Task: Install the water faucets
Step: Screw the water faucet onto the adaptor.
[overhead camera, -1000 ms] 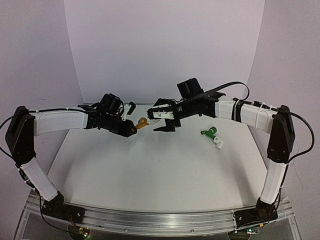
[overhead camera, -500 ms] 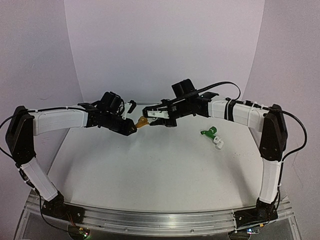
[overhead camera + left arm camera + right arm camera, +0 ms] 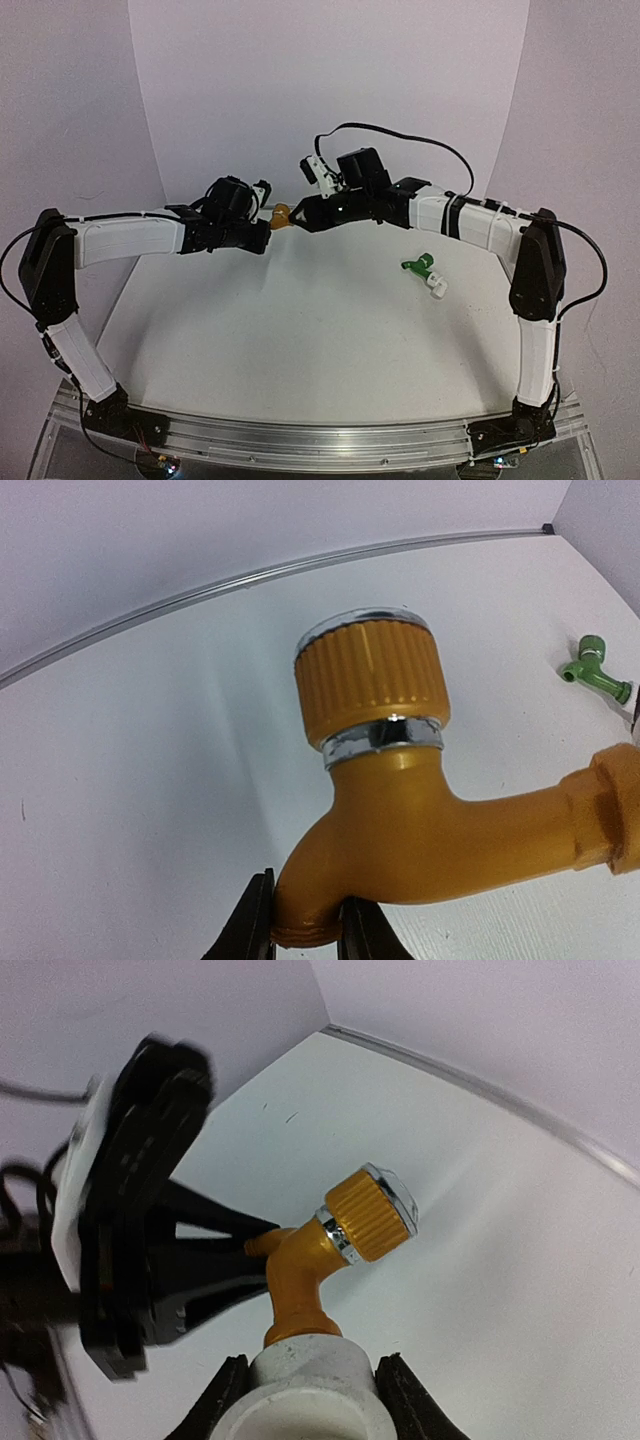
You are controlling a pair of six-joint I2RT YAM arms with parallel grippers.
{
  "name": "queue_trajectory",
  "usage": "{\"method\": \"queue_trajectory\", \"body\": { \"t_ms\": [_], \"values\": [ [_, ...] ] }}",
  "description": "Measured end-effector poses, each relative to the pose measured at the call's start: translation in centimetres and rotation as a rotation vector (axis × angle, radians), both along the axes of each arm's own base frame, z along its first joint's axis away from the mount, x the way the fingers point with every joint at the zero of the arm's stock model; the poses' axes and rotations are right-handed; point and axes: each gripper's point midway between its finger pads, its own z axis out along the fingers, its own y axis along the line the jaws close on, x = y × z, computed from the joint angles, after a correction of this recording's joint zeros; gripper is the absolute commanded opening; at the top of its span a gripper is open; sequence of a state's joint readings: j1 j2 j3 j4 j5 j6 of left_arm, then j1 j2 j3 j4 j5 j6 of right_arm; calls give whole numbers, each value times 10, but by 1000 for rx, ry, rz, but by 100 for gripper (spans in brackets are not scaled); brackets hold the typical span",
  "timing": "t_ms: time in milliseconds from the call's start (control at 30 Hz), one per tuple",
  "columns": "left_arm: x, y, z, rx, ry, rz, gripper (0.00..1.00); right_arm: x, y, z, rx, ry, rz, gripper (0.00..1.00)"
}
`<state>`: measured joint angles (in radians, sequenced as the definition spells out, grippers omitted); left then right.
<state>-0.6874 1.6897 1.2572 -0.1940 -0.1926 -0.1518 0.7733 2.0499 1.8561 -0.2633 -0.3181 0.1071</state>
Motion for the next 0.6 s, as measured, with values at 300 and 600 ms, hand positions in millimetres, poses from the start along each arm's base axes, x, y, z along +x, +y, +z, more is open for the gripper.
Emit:
{"method": "queue_trajectory", "body": {
  "t_ms": [300,600],
  "values": [
    [10,-1,1,56,-93,105,0,19,-5,-7,515,781,-425,52],
    [10,-5,6,16,-100,117,0,20,-9,0,484,676,-363,98]
  ]
}}
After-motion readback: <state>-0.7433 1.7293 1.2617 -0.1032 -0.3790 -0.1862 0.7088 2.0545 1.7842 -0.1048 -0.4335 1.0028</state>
